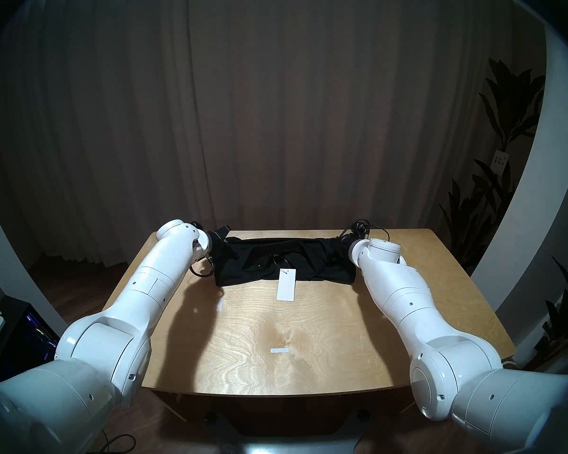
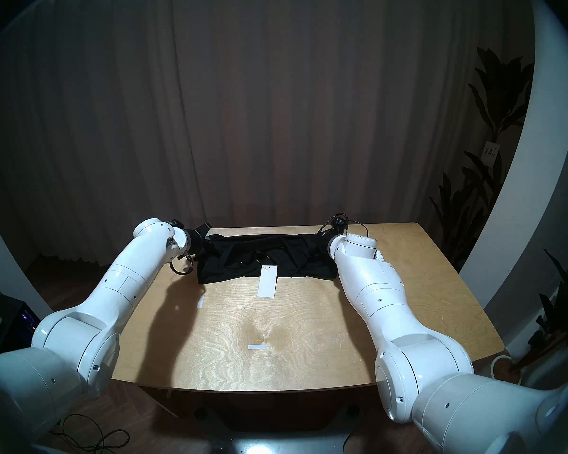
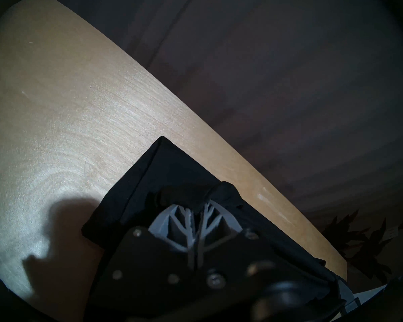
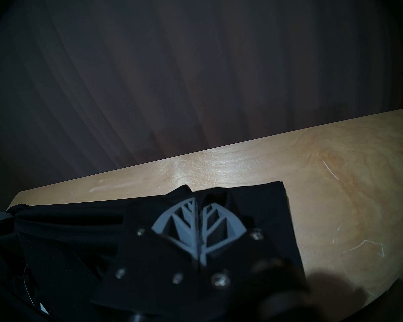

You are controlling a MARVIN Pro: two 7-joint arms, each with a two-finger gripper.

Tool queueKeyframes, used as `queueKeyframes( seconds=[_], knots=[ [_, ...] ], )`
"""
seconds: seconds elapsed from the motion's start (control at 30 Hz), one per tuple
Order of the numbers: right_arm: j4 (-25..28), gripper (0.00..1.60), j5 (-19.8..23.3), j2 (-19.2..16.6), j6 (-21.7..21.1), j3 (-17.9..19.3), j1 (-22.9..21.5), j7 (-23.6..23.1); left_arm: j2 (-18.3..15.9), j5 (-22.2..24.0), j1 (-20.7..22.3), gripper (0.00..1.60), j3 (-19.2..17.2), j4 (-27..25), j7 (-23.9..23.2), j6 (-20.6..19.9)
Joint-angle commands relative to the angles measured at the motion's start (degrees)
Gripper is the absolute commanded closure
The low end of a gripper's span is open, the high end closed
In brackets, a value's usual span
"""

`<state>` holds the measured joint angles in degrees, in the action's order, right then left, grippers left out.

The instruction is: Fold the shirt by bringing both sleeves in and then folding it in half

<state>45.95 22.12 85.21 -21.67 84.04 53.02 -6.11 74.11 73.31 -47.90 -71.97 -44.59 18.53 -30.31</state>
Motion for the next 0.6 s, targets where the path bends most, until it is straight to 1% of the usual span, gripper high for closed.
queueKeyframes(
  seconds=[0.0, 0.03, 0.1, 0.13, 0.17, 0.27, 0.3, 0.33, 0.37, 0.4, 0.43, 0.47, 0.5, 0.53, 0.57],
  knots=[
    [-0.9, 1.60, -1.0, -0.2, 1.5, -0.5, -3.7, 0.6, 0.0, -1.3, 4.2, 1.14, 0.5, 1.5, -0.6, 1.2],
    [-1.2, 1.60, -1.2, -0.3, 1.6, -0.5, -3.8, 0.7, 0.0, -1.4, 4.4, 1.12, 0.6, 1.8, -0.7, 1.3],
    [-1.8, 1.60, -1.5, -0.5, 1.8, -0.7, -4.2, 0.9, 0.0, -1.7, 4.9, 0.97, 0.8, 2.5, -0.8, 1.5],
    [-1.8, 1.60, -1.5, -0.5, 1.8, -0.7, -4.2, 0.9, 0.0, -1.7, 4.9, 0.97, 0.8, 2.5, -0.8, 1.5],
    [-2.4, 1.60, -1.8, -0.6, 1.9, -0.9, -4.6, 1.2, -0.1, -2.0, 5.3, 0.83, 0.9, 3.2, -1.0, 1.7],
    [-3.1, 1.60, -2.2, -0.7, 2.1, -1.1, -5.0, 1.5, -0.1, -2.3, 5.7, 0.83, 1.1, 3.9, -1.1, 2.0],
    [-3.6, 1.60, -2.5, -0.9, 2.3, -1.3, -5.3, 1.7, -0.2, -2.5, 6.1, 1.12, 1.1, 4.5, -1.3, 2.3],
    [-4.0, 1.60, -2.7, -0.9, 2.5, -1.4, -5.5, 1.8, -0.2, -2.7, 6.3, 1.30, 1.2, 4.8, -1.4, 2.4],
    [-4.2, 1.60, -2.8, -1.0, 2.5, -1.5, -5.7, 1.9, -0.2, -2.8, 6.5, 1.56, 1.2, 5.0, -1.4, 2.6],
    [-4.6, 1.60, -3.0, -1.0, 2.7, -1.7, -6.0, 2.0, -0.2, -2.9, 6.7, 1.60, 1.3, 5.4, -1.5, 2.7],
    [-4.6, 1.60, -3.0, -1.0, 2.7, -1.7, -6.0, 2.0, -0.2, -2.9, 6.7, 1.60, 1.3, 5.4, -1.5, 2.7],
    [-5.2, 1.60, -3.3, -1.1, 2.9, -2.0, -6.3, 2.1, -0.2, -3.2, 7.1, 1.42, 1.5, 6.0, -1.6, 3.0],
    [-5.6, 1.60, -3.6, -1.2, 3.0, -2.2, -6.5, 2.2, -0.1, -3.4, 7.3, 1.09, 1.6, 6.4, -1.7, 3.1],
    [-5.6, 1.60, -3.6, -1.2, 3.0, -2.2, -6.5, 2.2, -0.1, -3.4, 7.3, 1.09, 1.6, 6.4, -1.7, 3.1],
    [-6.0, 1.60, -3.8, -1.3, 3.1, -2.3, -6.7, 2.2, -0.1, -3.6, 7.5, 0.25, 1.7, 6.8, -1.9, 3.3]
  ],
)
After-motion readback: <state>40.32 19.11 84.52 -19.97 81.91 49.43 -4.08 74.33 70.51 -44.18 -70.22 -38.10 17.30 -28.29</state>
